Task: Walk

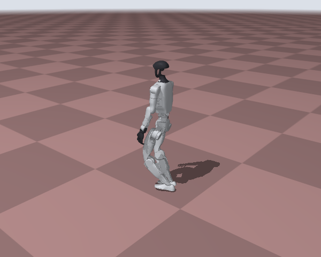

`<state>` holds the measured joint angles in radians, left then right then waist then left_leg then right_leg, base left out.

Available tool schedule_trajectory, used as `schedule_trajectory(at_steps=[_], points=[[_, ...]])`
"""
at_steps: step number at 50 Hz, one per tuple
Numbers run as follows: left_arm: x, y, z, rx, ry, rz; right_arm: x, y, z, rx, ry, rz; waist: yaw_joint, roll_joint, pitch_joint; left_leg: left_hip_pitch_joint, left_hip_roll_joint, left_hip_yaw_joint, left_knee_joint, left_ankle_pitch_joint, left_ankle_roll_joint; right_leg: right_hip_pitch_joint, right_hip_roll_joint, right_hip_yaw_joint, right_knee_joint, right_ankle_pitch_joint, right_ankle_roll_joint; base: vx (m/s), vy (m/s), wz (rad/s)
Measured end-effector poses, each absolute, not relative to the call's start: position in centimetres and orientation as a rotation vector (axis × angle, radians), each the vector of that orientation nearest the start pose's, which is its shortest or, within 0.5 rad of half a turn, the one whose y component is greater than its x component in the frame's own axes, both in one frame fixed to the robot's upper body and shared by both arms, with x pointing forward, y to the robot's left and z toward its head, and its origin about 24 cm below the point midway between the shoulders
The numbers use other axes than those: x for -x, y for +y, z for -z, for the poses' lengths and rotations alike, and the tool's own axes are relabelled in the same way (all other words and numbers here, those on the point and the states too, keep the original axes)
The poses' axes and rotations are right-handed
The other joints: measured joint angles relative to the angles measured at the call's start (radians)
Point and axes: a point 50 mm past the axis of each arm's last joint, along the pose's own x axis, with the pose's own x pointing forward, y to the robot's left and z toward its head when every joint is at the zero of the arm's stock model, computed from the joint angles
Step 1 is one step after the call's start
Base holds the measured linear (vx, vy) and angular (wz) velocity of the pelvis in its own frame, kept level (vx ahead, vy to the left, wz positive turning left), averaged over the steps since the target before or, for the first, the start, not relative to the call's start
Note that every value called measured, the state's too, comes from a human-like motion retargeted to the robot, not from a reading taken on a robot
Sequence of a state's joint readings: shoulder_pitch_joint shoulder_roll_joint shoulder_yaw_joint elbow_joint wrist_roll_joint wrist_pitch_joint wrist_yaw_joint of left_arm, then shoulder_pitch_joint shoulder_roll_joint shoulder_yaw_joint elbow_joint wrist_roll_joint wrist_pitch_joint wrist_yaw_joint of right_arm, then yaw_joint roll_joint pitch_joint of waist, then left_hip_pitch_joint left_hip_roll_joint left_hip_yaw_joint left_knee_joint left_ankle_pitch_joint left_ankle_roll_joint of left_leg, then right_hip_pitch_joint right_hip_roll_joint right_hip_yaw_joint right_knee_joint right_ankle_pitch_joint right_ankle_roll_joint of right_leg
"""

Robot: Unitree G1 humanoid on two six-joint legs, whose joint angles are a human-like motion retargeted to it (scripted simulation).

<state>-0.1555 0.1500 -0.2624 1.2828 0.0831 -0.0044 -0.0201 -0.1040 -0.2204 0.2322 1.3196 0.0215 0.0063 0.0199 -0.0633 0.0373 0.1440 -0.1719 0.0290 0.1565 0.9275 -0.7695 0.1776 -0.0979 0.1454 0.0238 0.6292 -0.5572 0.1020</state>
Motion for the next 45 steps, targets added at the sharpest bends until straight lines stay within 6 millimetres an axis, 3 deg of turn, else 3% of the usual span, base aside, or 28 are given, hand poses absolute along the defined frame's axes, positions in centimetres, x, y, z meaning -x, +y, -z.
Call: schedule_trajectory(at_steps=[6, 16, 20, 24, 29, 33, 35, 40, 45], points=[[-12.7, 18.6, 16.1, -0.385, 1.173, 0.235, -10.3, -22.9, 16.2, 0.313, 1.269, -0.024, 0.0, -0.007, -0.001, 0.01, -0.002, 0.025, 0.002, 0.012, 0.009, 0.002, 0.008, 0.046, -0.009, 0.005, 0.025, 0.04, 0.01, -0.79], [-10.6, 18.1, 16.8, -0.386, 1.233, 0.29, -12.5, -23.4, 15.4, 0.314, 1.191, 0.019, -0.006, -0.007, 0.002, 0.008, -0.031, 0.014, -0.013, 0.006, 0.018, -0.022, 0.04, 0.131, 0.018, 0.006, 0.056, 0.03, 0.02, -0.83], [-11.4, 17.7, 16.6, -0.387, 1.207, 0.297, -13.1, -23.7, 15.1, 0.318, 1.162, 0.035, -0.017, -0.014, 0.001, 0.016, -0.045, 0.029, -0.03, -0.002, 0.03, -0.044, 0.04, 0.156, 0.056, -0.007, 0.069, 0.04, 0.04, -0.65], [-13.6, 17.7, 16.0, -0.4, 1.145, 0.28, -13.7, -24.0, 14.8, 0.321, 1.131, 0.05, -0.03, -0.029, -0.001, 0.032, -0.072, 0.049, -0.066, -0.005, 0.042, -0.079, 0.021, 0.163, 0.121, -0.023, 0.093, 0.05, 0.04, -0.52], [-14.9, 17.9, 15.5, -0.412, 1.103, 0.257, -14.1, -24.0, 14.6, 0.314, 1.109, 0.057, -0.04, -0.052, 0.008, 0.062, -0.092, 0.104, -0.102, -0.004, 0.041, -0.148, -0.074, 0.033, 0.288, -0.025, 0.094, 0.04, 0.02, -0.72], [-15.8, 18.1, 15.1, -0.422, 1.077, 0.242, -14.1, -24.0, 14.6, 0.301, 1.109, 0.062, -0.035, -0.058, 0.007, 0.084, -0.101, 0.156, -0.158, -0.002, 0.039, -0.231, -0.295, -0.165, 0.458, -0.061, -0.018, 0.06, 0.03, -0.88], [-16.2, 18.1, 14.9, -0.422, 1.066, 0.234, -13.9, -24.1, 14.7, 0.294, 1.118, 0.065, -0.043, -0.066, 0.005, 0.094, -0.116, 0.166, -0.187, 0.003, 0.04, -0.27, -0.344, -0.188, 0.499, -0.066, -0.031, 0.07, 0.04, -0.45], [-17.1, 18.0, 14.5, -0.409, 1.037, 0.209, -13.3, -24.1, 14.9, 0.287, 1.144, 0.068, -0.052, -0.069, -0.007, 0.127, -0.137, 0.182, -0.284, 0.025, 0.038, -0.347, -0.386, -0.214, 0.445, -0.049, -0.033, 0.08, 0.03, -0.4], [-17.6, 17.8, 14.3, -0.39, 1.008, 0.195, -12.9, -24.0, 15.1, 0.296, 1.166, 0.06, -0.047, -0.05, -0.027, 0.138, -0.123, 0.194, -0.344, 0.034, 0.03, -0.39, -0.356, -0.242, 0.255, 0.004, -0.013, 0.09, 0.0, -0.49]])
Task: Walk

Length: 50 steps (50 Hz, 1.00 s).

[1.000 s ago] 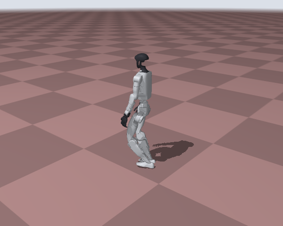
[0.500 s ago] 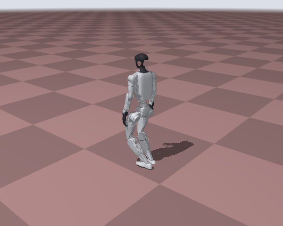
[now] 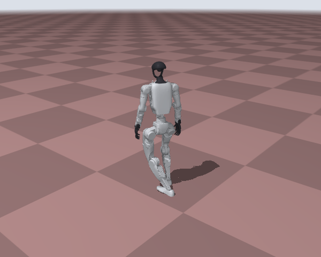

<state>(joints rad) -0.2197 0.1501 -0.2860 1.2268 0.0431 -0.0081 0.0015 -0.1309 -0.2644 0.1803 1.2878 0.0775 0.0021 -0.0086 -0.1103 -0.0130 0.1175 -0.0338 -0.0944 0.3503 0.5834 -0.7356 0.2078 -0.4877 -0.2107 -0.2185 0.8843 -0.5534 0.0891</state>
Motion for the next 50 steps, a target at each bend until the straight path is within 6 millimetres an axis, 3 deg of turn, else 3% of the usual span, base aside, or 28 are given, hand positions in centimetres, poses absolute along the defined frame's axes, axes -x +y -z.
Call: schedule_trajectory(at_steps=[5, 18, 23, 29, 32, 37, 43, 50], points=[[-17.4, 17.9, 14.3, -0.38, 1.002, 0.189, -12.6, -23.7, 15.3, 0.3, 1.181, 0.034, 0.015, 0.016, -0.024, -0.004, 0.012, 0.005, -0.038, 0.005, -0.01, -0.013, 0.045, -0.024, -0.176, 0.064, 0.022, 0.08, -0.03, -0.54], [-14.2, 19.0, 15.5, -0.359, 1.1, 0.166, -11.4, -22.3, 15.9, 0.278, 1.201, -0.033, 0.015, -0.004, -0.045, 0.011, 0.022, -0.011, 0.004, -0.008, -0.06, -0.012, 0.065, -0.042, -0.148, 0.081, 0.017, 0.12, -0.09, -0.5], [-13.8, 19.1, 15.7, -0.327, 1.112, 0.147, -11.8, -21.9, 15.9, 0.277, 1.189, -0.053, 0.024, 0.002, -0.043, 0.016, 0.054, -0.097, 0.103, 0.018, -0.101, 0.029, 0.122, -0.024, -0.125, 0.079, -0.002, 0.19, -0.12, -0.61], [-13.6, 19.8, 15.6, -0.289, 1.115, 0.097, -11.8, -21.3, 16.0, 0.268, 1.188, -0.085, 0.045, 0.04, -0.029, -0.044, 0.17, -0.135, 0.4, 0.086, -0.164, 0.101, 0.228, -0.02, -0.132, 0.064, -0.035, 0.2, -0.09, -0.48], [-14.0, 20.3, 15.4, -0.272, 1.104, 0.073, -12.5, -21.1, 15.8, 0.265, 1.177, -0.104, 0.069, 0.089, -0.017, -0.122, 0.301, -0.149, 0.618, 0.123, -0.169, 0.16, 0.323, -0.031, -0.216, 0.087, -0.061, 0.18, -0.06, -0.48], [-13.7, 20.5, 15.4, -0.25, 1.106, 0.054, -13.0, -21.0, 15.6, 0.282, 1.167, -0.133, 0.123, 0.103, -0.004, -0.234, 0.402, -0.165, 0.82, 0.141, -0.135, 0.214, 0.38, -0.011, -0.244, 0.086, -0.077, 0.16, -0.02, -0.5], [-13.5, 21.0, 15.4, -0.235, 1.111, 0.044, -14.5, -20.8, 15.2, 0.29, 1.13, -0.153, 0.184, 0.061, 0.0, -0.363, 0.375, -0.167, 0.748, 0.056, -0.092, 0.288, 0.357, 0.016, -0.302, 0.09, -0.071, 0.13, 0.02, -0.47], [-12.7, 21.0, 15.6, -0.23, 1.132, 0.054, -15.8, -20.6, 14.6, 0.281, 1.079, -0.163, 0.218, 0.01, -0.006, -0.451, 0.264, -0.15, 0.434, 0.062, -0.111, 0.359, 0.303, 0.03, -0.339, 0.068, -0.058, 0.09, 0.04, -0.33]])
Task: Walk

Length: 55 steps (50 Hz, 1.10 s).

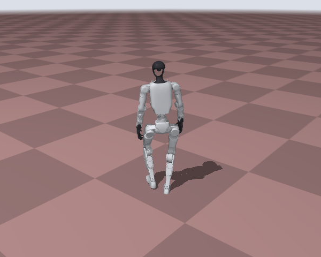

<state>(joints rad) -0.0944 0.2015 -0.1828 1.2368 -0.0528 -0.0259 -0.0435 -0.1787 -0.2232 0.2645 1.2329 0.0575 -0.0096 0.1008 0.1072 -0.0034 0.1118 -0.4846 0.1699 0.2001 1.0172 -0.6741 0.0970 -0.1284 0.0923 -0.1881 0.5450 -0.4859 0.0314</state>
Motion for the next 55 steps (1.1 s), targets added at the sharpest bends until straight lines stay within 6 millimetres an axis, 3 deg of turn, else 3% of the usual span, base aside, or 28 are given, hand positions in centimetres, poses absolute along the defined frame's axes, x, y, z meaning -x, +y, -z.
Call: schedule_trajectory(at_steps=[7, 19, 24, 30, 33, 38, 45, 55], points=[[-11.7, 20.9, 16.0, -0.245, 1.164, 0.076, -16.5, -20.4, 14.3, 0.29, 1.055, -0.185, -0.003, -0.054, -0.017, -0.021, -0.127, 0.005, -0.32, 0.093, -0.027, 0.035, -0.068, -0.003, 0.001, -0.043, 0.006, 0.04, 0.02, -0.16], [-10.1, 20.8, 16.4, -0.226, 1.205, 0.063, -15.6, -19.6, 14.9, 0.287, 1.09, -0.232, 0.002, -0.123, -0.033, 0.014, -0.231, -0.009, -0.3, 0.145, -0.006, 0.067, -0.158, 0.03, 0.211, -0.127, 0.029, 0.04, 0.01, -0.19], [-11.2, 20.9, 16.1, -0.223, 1.171, 0.056, -14.7, -19.3, 15.3, 0.268, 1.127, -0.258, -0.003, -0.185, -0.026, 0.091, -0.324, -0.01, -0.331, 0.152, 0.027, 0.07, -0.248, 0.052, 0.369, -0.071, 0.075, 0.06, 0.02, -0.06], [-12.8, 21.0, 15.6, -0.234, 1.123, 0.069, -14.4, -19.3, 15.4, 0.242, 1.147, -0.278, -0.023, -0.256, -0.023, 0.19, -0.438, -0.005, -0.446, 0.162, 0.07, -0.035, -0.403, 0.072, 0.677, 0.109, 0.123, 0.06, 0.05, -0.04], [-13.6, 20.9, 15.3, -0.246, 1.098, 0.081, -14.5, -19.5, 15.3, 0.24, 1.139, -0.273, -0.044, -0.266, -0.02, 0.238, -0.463, -0.006, -0.488, 0.159, 0.08, -0.108, -0.474, 0.069, 0.806, 0.139, 0.103, 0.06, 0.06, -0.06], [-14.8, 20.6, 14.9, -0.266, 1.067, 0.098, -14.8, -19.9, 15.1, 0.246, 1.113, -0.249, -0.09, -0.26, -0.015, 0.316, -0.475, -0.012, -0.537, 0.154, 0.072, -0.23, -0.547, 0.047, 0.875, 0.053, 0.051, 0.08, 0.04, -0.06], [-17.2, 20.1, 14.1, -0.28, 1.008, 0.11, -15.4, -20.8, 14.7, 0.272, 1.084, -0.215, -0.145, -0.183, -0.029, 0.427, -0.419, -0.017, -0.669, 0.164, 0.043, -0.378, -0.492, -0.029, 0.633, -0.036, 0.03, 0.1, 0.01, -0.07], [-19.6, 19.4, 13.0, -0.277, 0.916, 0.122, -13.7, -21.6, 15.2, 0.283, 1.137, -0.188, -0.162, -0.112, -0.07, 0.494, -0.359, 0.024, -0.746, 0.134, 0.037, -0.472, -0.335, -0.057, 0.146, 0.065, 0.119, 0.06, 0.0, -0.08]])
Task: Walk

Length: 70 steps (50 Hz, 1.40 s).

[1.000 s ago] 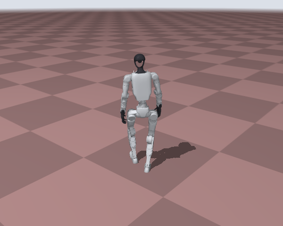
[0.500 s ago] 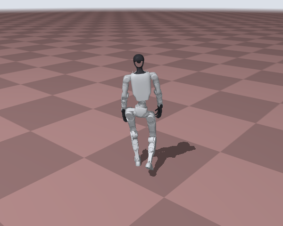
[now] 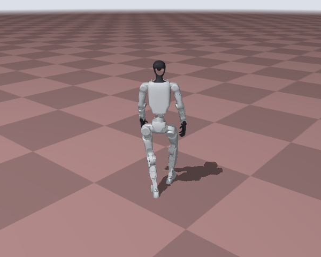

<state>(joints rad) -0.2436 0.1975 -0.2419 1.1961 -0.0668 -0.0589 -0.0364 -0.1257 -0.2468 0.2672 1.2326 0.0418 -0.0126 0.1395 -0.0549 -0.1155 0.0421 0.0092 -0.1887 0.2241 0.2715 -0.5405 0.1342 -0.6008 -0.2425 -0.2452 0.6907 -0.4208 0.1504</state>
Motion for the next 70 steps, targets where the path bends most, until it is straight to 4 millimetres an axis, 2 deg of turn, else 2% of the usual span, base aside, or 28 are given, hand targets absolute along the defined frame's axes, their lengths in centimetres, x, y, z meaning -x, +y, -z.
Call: schedule_trajectory(at_steps=[5, 10, 16, 20, 22, 25, 28, 32, 38, 45, 49, 53, 55, 58, 62, 64, 67, 70], points=[[-20.0, 19.2, 12.7, -0.273, 0.895, 0.127, -12.7, -21.7, 15.5, 0.266, 1.169, -0.183, -0.005, 0.003, -0.009, 0.019, 0.002, 0.006, 0.033, -0.048, 0.008, -0.009, 0.022, 0.011, -0.047, 0.027, 0.014, 0.06, 0.0, -0.06], [-19.6, 19.0, 13.0, -0.255, 0.904, 0.135, -11.8, -21.8, 15.8, 0.248, 1.202, -0.179, -0.008, 0.011, -0.008, 0.058, 0.012, -0.009, 0.088, -0.095, 0.008, 0.015, 0.04, 0.017, -0.004, 0.068, 0.008, 0.08, 0.0, -0.1], [-18.5, 18.9, 13.5, -0.221, 0.936, 0.138, -10.4, -21.6, 16.2, 0.22, 1.248, -0.176, -0.015, 0.026, 0.01, 0.091, 0.059, -0.033, 0.267, -0.127, -0.028, 0.081, 0.075, 0.03, 0.113, 0.069, -0.017, 0.08, -0.02, -0.05], [-17.5, 19.1, 14.0, -0.198, 0.965, 0.126, -9.4, -21.3, 16.5, 0.207, 1.274, -0.18, -0.011, 0.056, 0.021, 0.053, 0.15, -0.032, 0.522, -0.096, -0.078, 0.147, 0.137, 0.023, 0.154, 0.042, -0.049, 0.06, -0.05, -0.03], [-17.3, 19.4, 14.1, -0.188, 0.973, 0.115, -9.7, -21.1, 16.5, 0.211, 1.268, -0.19, -0.001, 0.11, 0.023, -0.015, 0.262, -0.036, 0.725, -0.054, -0.112, 0.196, 0.222, -0.009, 0.106, 0.039, -0.079, 0.04, -0.06, -0.09], [-17.0, 19.6, 14.1, -0.183, 0.981, 0.105, -10.3, -20.8, 16.4, 0.225, 1.253, -0.205, 0.028, 0.16, 0.023, -0.121, 0.395, -0.047, 0.976, 0.04, -0.132, 0.245, 0.315, -0.026, 0.052, 0.02, -0.121, 0.03, -0.05, -0.14], [-17.1, 19.8, 14.0, -0.186, 0.981, 0.096, -11.2, -20.7, 16.2, 0.255, 1.224, -0.221, 0.067, 0.174, 0.028, -0.222, 0.471, -0.058, 1.133, 0.054, -0.108, 0.291, 0.362, -0.017, 0.011, -0.004, -0.145, 0.03, -0.04, -0.18], [-17.3, 20.3, 13.9, -0.195, 0.98, 0.083, -13.0, -20.3, 15.7, 0.297, 1.172, -0.24, 0.122, 0.154, 0.036, -0.358, 0.495, -0.061, 1.194, -0.014, -0.066, 0.349, 0.376, 0.013, -0.032, -0.036, -0.153, 0.01, -0.02, -0.14], [-16.0, 20.7, 14.4, -0.206, 1.017, 0.069, -16.0, -19.8, 14.6, 0.32, 1.067, -0.244, 0.175, 0.105, 0.045, -0.507, 0.421, -0.041, 0.975, -0.094, -0.055, 0.43, 0.342, 0.053, -0.07, -0.092, -0.141, 0.0, 0.0, 0.0], [-13.5, 20.8, 15.4, -0.222, 1.101, 0.076, -18.4, -19.3, 13.5, 0.328, 0.973, -0.254, 0.174, 0.042, 0.031, -0.572, 0.248, -0.026, 0.503, -0.012, -0.089, 0.489, 0.251, 0.065, -0.089, -0.153, -0.127, 0.0, 0.0, 0.0], [-12.2, 20.9, 15.9, -0.217, 1.146, 0.07, -18.5, -19.0, 13.5, 0.326, 0.967, -0.27, 0.164, 0.009, 0.022, -0.563, 0.177, -0.021, 0.393, 0.026, -0.081, 0.496, 0.198, 0.079, -0.013, -0.206, -0.119, 0.03, 0.01, 0.0], [-10.7, 20.7, 16.3, -0.2, 1.194, 0.059, -17.7, -18.6, 13.9, 0.317, 0.993, -0.284, 0.16, -0.017, 0.016, -0.563, 0.132, -0.022, 0.466, 0.038, -0.061, 0.5, 0.156, 0.109, 0.119, -0.241, -0.101, 0.05, 0.02, -0.06], [-10.0, 20.7, 16.6, -0.191, 1.218, 0.053, -17.3, -18.5, 14.2, 0.31, 1.012, -0.296, 0.156, -0.036, 0.012, -0.55, 0.102, -0.017, 0.491, 0.04, -0.045, 0.497, 0.126, 0.125, 0.195, -0.225, -0.08, 0.07, 0.04, 0.0], [-9.8, 20.7, 16.6, -0.189, 1.229, 0.054, -16.4, -18.3, 14.6, 0.292, 1.048, -0.312, 0.138, -0.083, 0.013, -0.495, 0.023, 0.0, 0.465, 0.04, -0.01, 0.473, 0.043, 0.149, 0.357, -0.129, -0.027, 0.06, 0.05, 0.13], [-10.9, 20.5, 16.3, -0.209, 1.198, 0.075, -15.7, -18.7, 14.9, 0.28, 1.083, -0.317, 0.101, -0.131, 0.014, -0.406, -0.071, 0.019, 0.384, 0.029, 0.034, 0.36, -0.086, 0.18, 0.627, 0.061, 0.019, 0.03, 0.07, 0.16], [-11.7, 20.5, 16.1, -0.228, 1.172, 0.084, -15.4, -19.1, 14.9, 0.282, 1.093, -0.309, 0.078, -0.134, 0.017, -0.363, -0.09, 0.02, 0.368, 0.008, 0.046, 0.298, -0.135, 0.18, 0.725, 0.088, 0.006, 0.02, 0.07, 0.06], [-13.4, 20.6, 15.6, -0.26, 1.125, 0.087, -15.3, -19.9, 14.9, 0.288, 1.095, -0.284, 0.04, -0.126, 0.023, -0.285, -0.105, 0.014, 0.319, -0.008, 0.05, 0.2, -0.195, 0.171, 0.796, 0.045, -0.033, 0.0, 0.04, 0.02], [-15.7, 20.8, 14.7, -0.285, 1.061, 0.073, -15.6, -20.8, 14.6, 0.297, 1.08, -0.243, 0.007, -0.092, 0.026, -0.182, -0.098, -0.005, 0.202, 0.007, 0.037, 0.107, -0.209, 0.134, 0.739, -0.021, -0.066, 0.0, 0.02, -0.01]])
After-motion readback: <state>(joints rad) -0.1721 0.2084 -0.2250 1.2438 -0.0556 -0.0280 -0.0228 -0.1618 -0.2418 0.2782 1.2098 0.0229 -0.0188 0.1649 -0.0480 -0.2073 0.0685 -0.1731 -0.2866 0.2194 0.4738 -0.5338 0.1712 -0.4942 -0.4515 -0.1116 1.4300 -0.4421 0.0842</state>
